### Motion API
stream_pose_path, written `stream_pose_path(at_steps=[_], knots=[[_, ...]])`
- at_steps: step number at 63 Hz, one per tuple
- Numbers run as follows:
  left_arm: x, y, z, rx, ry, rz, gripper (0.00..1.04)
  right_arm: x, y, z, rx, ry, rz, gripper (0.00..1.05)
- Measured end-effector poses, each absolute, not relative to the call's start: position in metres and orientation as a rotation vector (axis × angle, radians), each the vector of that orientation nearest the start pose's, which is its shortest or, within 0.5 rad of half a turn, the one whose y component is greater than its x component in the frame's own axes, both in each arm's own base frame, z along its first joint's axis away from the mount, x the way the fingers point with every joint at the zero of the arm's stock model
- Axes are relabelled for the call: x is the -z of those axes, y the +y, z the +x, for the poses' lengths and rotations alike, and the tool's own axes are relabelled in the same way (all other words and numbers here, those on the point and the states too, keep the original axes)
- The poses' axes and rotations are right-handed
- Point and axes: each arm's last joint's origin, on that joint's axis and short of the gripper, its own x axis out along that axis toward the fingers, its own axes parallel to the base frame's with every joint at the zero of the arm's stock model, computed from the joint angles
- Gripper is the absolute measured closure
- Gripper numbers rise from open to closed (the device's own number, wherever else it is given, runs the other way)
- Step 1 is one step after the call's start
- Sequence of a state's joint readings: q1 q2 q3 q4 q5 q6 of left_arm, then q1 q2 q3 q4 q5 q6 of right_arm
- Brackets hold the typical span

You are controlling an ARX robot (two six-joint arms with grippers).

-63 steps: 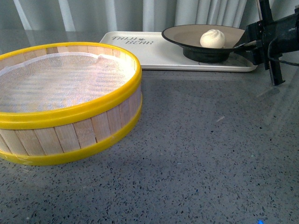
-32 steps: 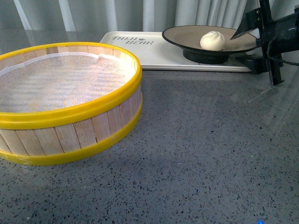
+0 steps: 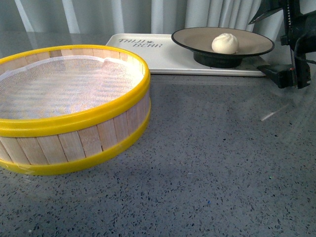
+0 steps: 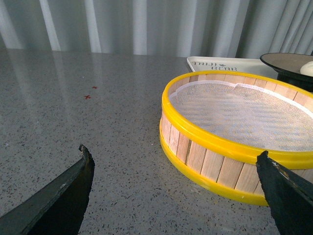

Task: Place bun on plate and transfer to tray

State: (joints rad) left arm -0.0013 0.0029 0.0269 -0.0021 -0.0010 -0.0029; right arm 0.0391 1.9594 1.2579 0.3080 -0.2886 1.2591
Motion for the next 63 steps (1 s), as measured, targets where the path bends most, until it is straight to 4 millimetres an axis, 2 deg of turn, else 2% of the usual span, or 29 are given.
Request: stream_pose_path(at_steps=[10, 18, 28, 35, 40, 48, 55, 60, 63], knots=[[-0.172, 0.0, 0.096, 0.0, -0.022, -0.003, 0.07, -0.21, 0.019, 0.403, -0.019, 0.498, 1.227, 0.09], [-0.172, 0.0, 0.096, 0.0, -0.022, -0.003, 0.07, -0.227, 0.004, 0.371, 0.043, 0.396, 1.121, 0.09], [-0.172, 0.0, 0.096, 0.001, -0.022, -0.003, 0.07, -0.255, -0.028, 0.319, 0.145, 0.209, 0.842, 0.09], [-0.172, 0.0, 0.096, 0.001, -0.022, -0.003, 0.07, -0.263, -0.051, 0.284, 0.217, 0.113, 0.656, 0.09], [-0.172, 0.0, 0.096, 0.001, -0.022, -0.003, 0.07, -0.265, -0.065, 0.26, 0.261, 0.051, 0.522, 0.09], [-0.172, 0.0, 0.096, 0.001, -0.022, -0.003, 0.07, -0.269, -0.081, 0.211, 0.336, -0.071, 0.229, 0.09], [-0.172, 0.0, 0.096, 0.001, -0.022, -0.003, 0.07, -0.254, -0.077, 0.17, 0.308, -0.105, -0.03, 0.09], [-0.172, 0.0, 0.096, 0.0, -0.022, -0.003, 0.07, -0.242, -0.071, 0.154, 0.266, -0.098, -0.129, 0.09], [-0.172, 0.0, 0.096, 0.001, -0.022, -0.003, 0.07, -0.238, -0.067, 0.147, 0.166, -0.057, -0.109, 0.16]])
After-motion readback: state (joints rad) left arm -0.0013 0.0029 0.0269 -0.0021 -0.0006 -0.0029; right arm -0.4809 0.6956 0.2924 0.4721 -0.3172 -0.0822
